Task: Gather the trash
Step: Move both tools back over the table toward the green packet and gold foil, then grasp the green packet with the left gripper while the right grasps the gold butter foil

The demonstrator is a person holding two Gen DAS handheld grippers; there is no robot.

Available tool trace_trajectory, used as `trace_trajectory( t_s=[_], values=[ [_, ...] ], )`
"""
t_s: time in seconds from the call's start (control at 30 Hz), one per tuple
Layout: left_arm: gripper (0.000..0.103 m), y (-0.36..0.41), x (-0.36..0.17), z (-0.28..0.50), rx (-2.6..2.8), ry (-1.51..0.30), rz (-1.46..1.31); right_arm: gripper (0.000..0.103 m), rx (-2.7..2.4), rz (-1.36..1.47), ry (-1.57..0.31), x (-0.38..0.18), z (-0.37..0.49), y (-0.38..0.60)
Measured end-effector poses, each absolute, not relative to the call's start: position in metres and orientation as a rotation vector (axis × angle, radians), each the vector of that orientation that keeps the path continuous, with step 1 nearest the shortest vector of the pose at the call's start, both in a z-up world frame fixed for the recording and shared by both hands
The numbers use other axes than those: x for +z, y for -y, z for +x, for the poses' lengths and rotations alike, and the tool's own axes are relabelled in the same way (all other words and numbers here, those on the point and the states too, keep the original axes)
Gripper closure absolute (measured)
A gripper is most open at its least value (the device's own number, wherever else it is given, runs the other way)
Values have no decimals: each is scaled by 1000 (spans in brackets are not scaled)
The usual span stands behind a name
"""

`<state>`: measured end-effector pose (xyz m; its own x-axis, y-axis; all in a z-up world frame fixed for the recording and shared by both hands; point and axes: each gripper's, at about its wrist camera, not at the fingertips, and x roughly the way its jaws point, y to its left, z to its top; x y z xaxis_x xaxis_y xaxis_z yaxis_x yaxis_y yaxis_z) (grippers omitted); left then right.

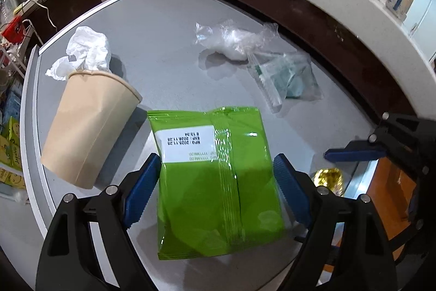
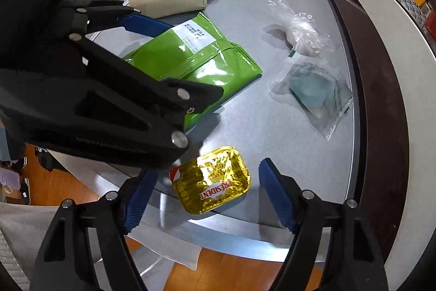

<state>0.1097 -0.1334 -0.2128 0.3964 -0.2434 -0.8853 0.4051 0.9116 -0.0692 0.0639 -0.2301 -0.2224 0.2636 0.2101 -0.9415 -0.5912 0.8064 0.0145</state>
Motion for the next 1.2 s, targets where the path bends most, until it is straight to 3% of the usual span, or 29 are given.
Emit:
trace_trajectory(
  t_s=[0.27, 0.4, 0.73, 1.2],
  values=[
    [17, 146, -223, 117, -414, -1115, 201, 29, 593, -420, -1183, -224, 61, 226],
    [17, 150, -226, 115, -424, -1084, 220, 50, 618, -426, -1176, -220, 62, 229],
    [32, 130, -221, 108, -451, -1072, 213, 50, 617, -388, -1191, -217, 67, 235],
    [34, 80, -180, 77, -403, -1007, 89, 50, 581, -265, -1162, -195, 68, 248]
  ],
)
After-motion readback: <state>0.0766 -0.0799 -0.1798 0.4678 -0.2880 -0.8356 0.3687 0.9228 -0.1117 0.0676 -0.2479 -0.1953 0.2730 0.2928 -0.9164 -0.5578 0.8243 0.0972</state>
